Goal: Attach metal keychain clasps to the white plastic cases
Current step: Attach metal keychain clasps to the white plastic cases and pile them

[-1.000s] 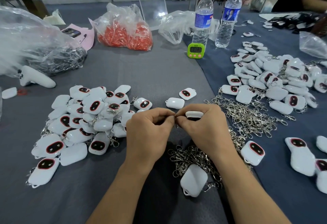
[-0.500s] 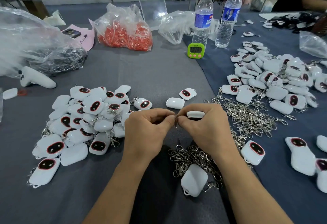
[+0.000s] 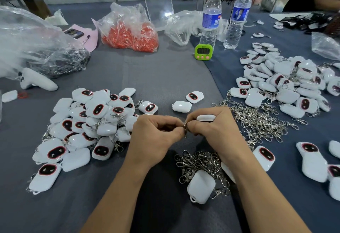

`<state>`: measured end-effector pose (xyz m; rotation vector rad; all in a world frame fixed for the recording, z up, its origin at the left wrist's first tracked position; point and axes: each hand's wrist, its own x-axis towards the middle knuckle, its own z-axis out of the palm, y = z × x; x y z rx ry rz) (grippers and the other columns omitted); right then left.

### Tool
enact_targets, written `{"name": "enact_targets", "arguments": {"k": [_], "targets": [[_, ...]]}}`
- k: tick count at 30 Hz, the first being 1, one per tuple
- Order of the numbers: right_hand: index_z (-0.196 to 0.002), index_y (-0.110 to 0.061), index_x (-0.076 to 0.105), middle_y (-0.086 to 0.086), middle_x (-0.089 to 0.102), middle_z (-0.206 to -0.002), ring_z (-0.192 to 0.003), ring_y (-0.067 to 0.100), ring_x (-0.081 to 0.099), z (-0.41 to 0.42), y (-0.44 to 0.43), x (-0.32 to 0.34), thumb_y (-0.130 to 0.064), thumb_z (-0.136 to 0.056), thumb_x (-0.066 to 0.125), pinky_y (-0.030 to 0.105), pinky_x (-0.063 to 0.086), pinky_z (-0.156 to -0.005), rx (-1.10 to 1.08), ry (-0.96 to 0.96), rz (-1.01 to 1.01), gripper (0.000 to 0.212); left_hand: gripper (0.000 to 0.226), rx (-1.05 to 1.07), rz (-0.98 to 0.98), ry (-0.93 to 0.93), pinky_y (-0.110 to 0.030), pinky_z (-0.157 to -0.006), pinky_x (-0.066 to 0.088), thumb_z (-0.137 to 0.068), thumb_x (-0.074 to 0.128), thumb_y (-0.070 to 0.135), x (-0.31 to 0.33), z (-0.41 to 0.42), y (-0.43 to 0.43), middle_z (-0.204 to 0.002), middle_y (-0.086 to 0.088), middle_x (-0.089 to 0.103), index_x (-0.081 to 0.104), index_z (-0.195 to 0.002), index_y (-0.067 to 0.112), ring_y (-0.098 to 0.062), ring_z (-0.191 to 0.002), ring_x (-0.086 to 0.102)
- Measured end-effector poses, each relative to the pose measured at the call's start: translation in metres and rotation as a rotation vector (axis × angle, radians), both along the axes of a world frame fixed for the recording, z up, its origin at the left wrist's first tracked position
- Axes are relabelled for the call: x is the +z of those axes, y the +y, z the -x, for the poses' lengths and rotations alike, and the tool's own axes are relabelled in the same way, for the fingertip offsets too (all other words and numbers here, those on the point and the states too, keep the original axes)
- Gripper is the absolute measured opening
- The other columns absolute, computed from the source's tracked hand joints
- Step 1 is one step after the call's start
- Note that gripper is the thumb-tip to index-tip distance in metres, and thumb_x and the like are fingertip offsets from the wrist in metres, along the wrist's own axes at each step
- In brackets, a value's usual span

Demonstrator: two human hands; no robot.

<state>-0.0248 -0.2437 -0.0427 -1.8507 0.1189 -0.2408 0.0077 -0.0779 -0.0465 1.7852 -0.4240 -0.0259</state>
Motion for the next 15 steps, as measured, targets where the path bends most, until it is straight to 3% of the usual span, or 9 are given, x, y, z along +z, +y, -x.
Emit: {"name": "enact_targets", "arguments": {"k": [3, 6, 10, 12, 15], "targets": [[-0.071, -0.020, 0.078, 0.014, 0.066, -0.063, -0.057, 0.012, 0.055, 0.002, -0.001, 0.001, -0.018, -0.063, 0.071, 0.034, 0.044, -0.057, 0.046, 0.025, -0.024, 0.010, 0.014, -0.042, 0.005, 0.017, -0.013, -0.050, 0.040, -0.070, 0.076, 0.020, -0.001, -0.001, 0.001, -0.059, 0.012, 0.068, 0.080, -0.072, 0.033, -0.001, -0.049, 0.054], [-0.070, -0.018, 0.078, 0.014, 0.064, -0.063, -0.057, 0.011, 0.054, 0.003, -0.001, 0.002, -0.015, -0.065, 0.071, 0.032, 0.042, -0.055, 0.085, 0.028, -0.039, 0.009, 0.009, -0.075, -0.002, 0.035, -0.018, -0.049, 0.037, -0.064, 0.073, 0.025, -0.001, -0.003, 0.001, -0.054, 0.008, 0.063, 0.079, -0.069, 0.030, -0.004, -0.049, 0.047], [-0.073, -0.021, 0.079, 0.006, 0.069, -0.062, -0.057, 0.011, 0.059, 0.002, 0.001, 0.002, -0.010, -0.073, 0.075, 0.028, 0.046, -0.055, 0.035, 0.021, -0.043, 0.012, 0.011, 0.081, 0.033, -0.019, -0.018, -0.048, 0.035, -0.063, 0.066, 0.027, 0.002, 0.003, -0.006, -0.051, 0.004, 0.058, 0.077, -0.065, 0.025, -0.002, -0.049, 0.045], [-0.082, -0.020, 0.080, 0.009, 0.073, -0.068, -0.061, 0.015, 0.064, 0.001, 0.001, 0.001, -0.003, -0.081, 0.072, 0.029, 0.052, -0.058, -0.060, 0.048, -0.100, 0.019, 0.006, 0.282, -0.102, -0.200, -0.018, -0.046, 0.032, -0.067, 0.067, 0.028, 0.002, 0.006, -0.005, -0.049, 0.008, 0.055, 0.071, -0.063, 0.025, -0.004, -0.045, 0.045], [-0.090, -0.006, 0.075, 0.010, 0.073, -0.078, -0.071, 0.021, 0.067, -0.002, 0.002, 0.003, 0.006, -0.090, 0.057, 0.027, 0.057, -0.065, -0.145, 0.088, -0.372, 0.021, 0.015, 0.438, -0.502, -0.546, -0.025, -0.056, 0.029, -0.073, 0.069, 0.026, 0.000, 0.008, -0.001, -0.051, 0.009, 0.056, 0.063, -0.060, 0.024, -0.011, -0.050, 0.040]]}}
